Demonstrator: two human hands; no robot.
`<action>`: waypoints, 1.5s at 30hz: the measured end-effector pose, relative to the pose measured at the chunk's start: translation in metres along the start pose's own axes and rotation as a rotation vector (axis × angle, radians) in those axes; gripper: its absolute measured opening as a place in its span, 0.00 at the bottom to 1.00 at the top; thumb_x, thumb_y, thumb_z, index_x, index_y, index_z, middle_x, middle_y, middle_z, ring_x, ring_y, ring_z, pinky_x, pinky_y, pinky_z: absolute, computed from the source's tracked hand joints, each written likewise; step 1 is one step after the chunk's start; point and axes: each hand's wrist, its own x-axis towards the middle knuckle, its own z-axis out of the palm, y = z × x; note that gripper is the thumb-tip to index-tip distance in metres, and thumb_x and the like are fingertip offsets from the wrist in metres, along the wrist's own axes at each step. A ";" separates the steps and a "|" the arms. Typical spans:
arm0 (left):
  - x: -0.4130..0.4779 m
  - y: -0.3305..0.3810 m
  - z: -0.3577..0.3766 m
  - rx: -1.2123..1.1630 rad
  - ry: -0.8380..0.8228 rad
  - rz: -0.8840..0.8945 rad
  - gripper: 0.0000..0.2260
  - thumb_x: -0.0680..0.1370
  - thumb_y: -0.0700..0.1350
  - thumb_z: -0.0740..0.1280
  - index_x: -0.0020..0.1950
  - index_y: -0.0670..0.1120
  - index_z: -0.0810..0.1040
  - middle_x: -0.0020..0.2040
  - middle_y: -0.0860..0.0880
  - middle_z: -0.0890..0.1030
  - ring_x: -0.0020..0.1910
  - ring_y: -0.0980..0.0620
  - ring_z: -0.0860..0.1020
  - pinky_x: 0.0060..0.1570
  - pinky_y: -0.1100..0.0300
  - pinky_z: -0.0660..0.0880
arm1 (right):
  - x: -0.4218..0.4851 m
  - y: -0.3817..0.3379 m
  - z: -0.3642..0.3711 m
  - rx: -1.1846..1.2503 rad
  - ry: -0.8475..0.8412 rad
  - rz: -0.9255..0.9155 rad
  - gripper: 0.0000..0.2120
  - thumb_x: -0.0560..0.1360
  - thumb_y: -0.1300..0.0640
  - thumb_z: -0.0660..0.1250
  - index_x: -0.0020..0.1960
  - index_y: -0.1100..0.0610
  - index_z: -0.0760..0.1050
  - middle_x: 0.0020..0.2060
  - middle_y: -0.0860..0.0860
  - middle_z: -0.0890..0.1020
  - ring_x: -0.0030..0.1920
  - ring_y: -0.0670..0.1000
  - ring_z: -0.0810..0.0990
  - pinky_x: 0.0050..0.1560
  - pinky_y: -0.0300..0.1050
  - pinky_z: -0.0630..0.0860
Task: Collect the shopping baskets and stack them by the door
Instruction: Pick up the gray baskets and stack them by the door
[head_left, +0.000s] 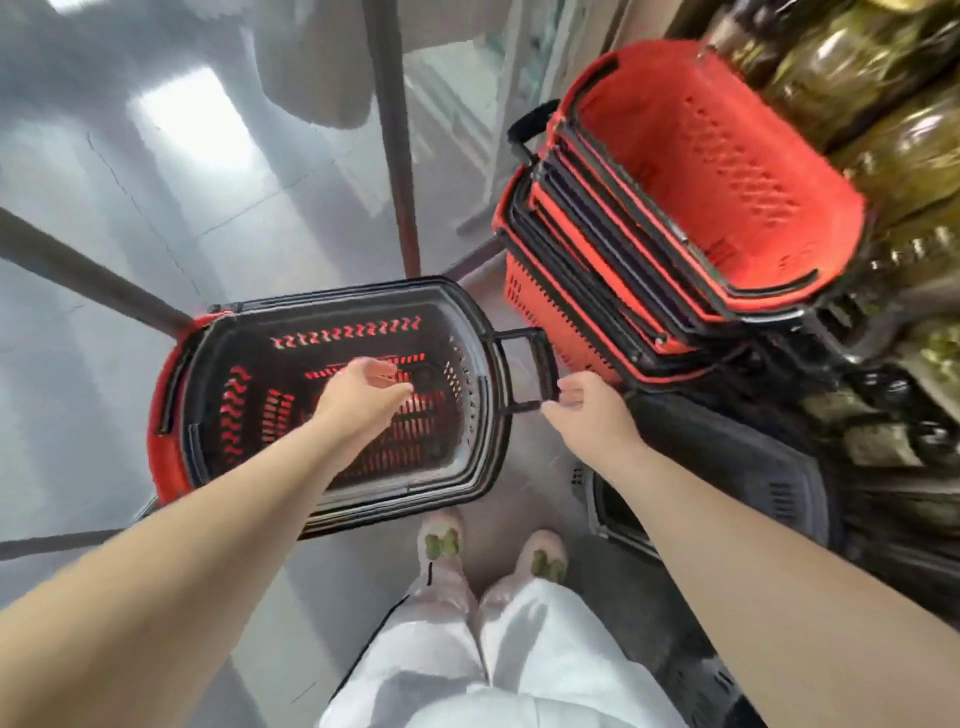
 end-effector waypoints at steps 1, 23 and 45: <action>-0.006 0.013 0.012 0.028 -0.034 0.029 0.14 0.70 0.47 0.71 0.55 0.49 0.78 0.47 0.48 0.84 0.44 0.47 0.83 0.50 0.47 0.81 | -0.010 0.012 -0.013 0.027 0.040 0.026 0.17 0.73 0.53 0.69 0.60 0.56 0.73 0.56 0.54 0.80 0.56 0.54 0.78 0.58 0.47 0.72; -0.186 0.038 0.415 0.389 -0.452 0.119 0.11 0.74 0.42 0.69 0.56 0.45 0.79 0.41 0.45 0.82 0.40 0.44 0.82 0.49 0.48 0.81 | -0.140 0.423 -0.173 0.280 0.325 0.568 0.11 0.73 0.56 0.68 0.54 0.57 0.75 0.50 0.55 0.81 0.53 0.57 0.79 0.51 0.43 0.71; -0.079 -0.134 0.532 0.283 -0.553 -0.542 0.23 0.75 0.62 0.64 0.58 0.45 0.71 0.48 0.43 0.81 0.47 0.46 0.81 0.44 0.53 0.79 | 0.017 0.586 -0.042 1.253 0.462 0.951 0.31 0.71 0.60 0.73 0.68 0.58 0.61 0.63 0.58 0.72 0.58 0.58 0.77 0.54 0.63 0.77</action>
